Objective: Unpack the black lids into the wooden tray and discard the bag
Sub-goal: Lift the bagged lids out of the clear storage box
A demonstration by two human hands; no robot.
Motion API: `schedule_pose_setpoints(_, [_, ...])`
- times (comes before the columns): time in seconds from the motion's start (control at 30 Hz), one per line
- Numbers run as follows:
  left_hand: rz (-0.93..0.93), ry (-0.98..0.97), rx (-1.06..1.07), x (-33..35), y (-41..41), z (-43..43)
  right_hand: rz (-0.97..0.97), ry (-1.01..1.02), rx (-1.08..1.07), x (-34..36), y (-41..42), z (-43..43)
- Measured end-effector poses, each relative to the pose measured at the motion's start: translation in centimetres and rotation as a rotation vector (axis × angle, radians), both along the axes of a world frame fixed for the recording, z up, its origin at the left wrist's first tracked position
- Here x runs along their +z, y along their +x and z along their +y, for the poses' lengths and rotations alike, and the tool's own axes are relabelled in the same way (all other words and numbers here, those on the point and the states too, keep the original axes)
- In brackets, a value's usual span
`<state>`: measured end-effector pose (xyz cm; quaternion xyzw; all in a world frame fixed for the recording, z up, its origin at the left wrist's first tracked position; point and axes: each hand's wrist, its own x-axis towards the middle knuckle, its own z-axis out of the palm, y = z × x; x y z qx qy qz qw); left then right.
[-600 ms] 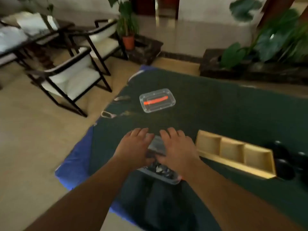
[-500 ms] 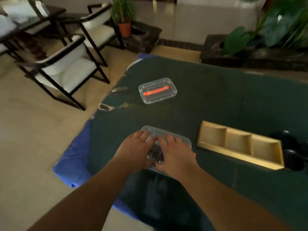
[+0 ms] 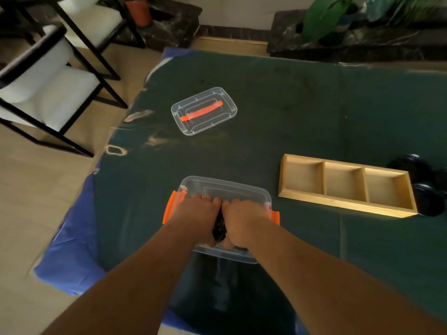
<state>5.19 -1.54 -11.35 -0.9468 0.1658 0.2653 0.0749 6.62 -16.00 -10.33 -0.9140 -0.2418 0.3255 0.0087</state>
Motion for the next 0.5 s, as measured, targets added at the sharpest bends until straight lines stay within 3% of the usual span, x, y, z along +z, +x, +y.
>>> schedule_pose_setpoints(0.17, [-0.003, 0.019, 0.063, 1.9, -0.5, 0.2, -0.028, 0.022, 0.083, 2.4, 0.3, 0.0])
schedule_pose_setpoints(0.5, [-0.153, 0.007, 0.15, 13.6, -0.9, -2.5, -0.242, 0.123, 0.196, 12.4, 1.4, -3.2])
